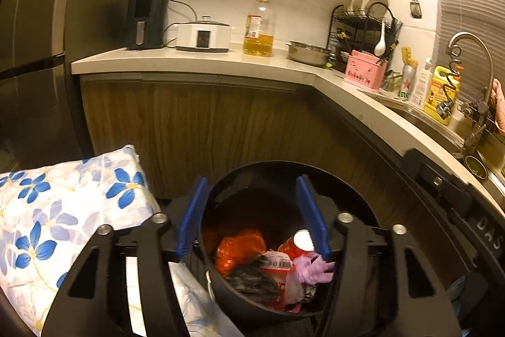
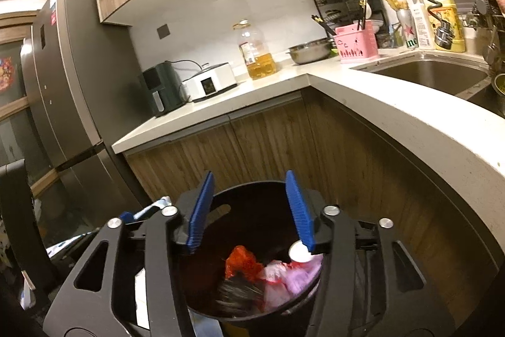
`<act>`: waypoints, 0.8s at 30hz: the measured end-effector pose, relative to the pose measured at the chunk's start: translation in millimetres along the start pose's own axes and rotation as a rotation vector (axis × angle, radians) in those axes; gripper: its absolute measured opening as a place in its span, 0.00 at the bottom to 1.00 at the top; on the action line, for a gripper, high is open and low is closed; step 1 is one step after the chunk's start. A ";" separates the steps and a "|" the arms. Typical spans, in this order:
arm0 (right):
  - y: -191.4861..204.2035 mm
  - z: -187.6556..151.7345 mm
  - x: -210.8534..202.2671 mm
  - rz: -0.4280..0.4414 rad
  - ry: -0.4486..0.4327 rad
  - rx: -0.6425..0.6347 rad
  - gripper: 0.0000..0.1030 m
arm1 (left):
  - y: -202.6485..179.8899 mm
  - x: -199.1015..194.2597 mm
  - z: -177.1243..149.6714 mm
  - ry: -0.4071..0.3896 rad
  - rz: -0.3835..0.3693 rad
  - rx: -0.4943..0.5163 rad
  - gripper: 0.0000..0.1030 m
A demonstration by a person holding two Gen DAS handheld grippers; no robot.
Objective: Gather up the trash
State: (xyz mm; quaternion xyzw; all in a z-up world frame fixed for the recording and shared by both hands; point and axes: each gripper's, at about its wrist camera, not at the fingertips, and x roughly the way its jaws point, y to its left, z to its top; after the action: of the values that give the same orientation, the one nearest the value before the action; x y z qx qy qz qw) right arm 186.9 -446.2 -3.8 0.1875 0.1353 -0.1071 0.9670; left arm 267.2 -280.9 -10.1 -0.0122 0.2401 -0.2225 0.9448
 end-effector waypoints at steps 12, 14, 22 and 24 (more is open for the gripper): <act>37.8 -27.9 -28.2 -0.079 0.065 -0.137 0.95 | 42.4 -62.9 -23.9 -0.060 0.255 0.013 0.94; 47.9 -34.8 -36.8 -0.075 0.088 -0.150 0.95 | 52.3 -79.2 -27.6 -0.057 0.276 -0.003 0.94; 87.6 -49.0 -81.0 -0.095 0.113 -0.209 0.95 | 84.3 -141.3 -47.3 -0.056 0.334 -0.044 0.94; 96.5 -52.6 -93.7 -0.096 0.108 -0.226 0.95 | 89.6 -157.0 -52.9 -0.056 0.333 -0.051 0.94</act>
State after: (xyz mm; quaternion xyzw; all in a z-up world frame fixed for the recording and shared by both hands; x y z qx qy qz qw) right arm 112.0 -323.5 9.7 0.0761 0.2072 -0.1269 0.9671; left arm 156.7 -128.8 1.8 -0.0022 0.2180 -0.0565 0.9743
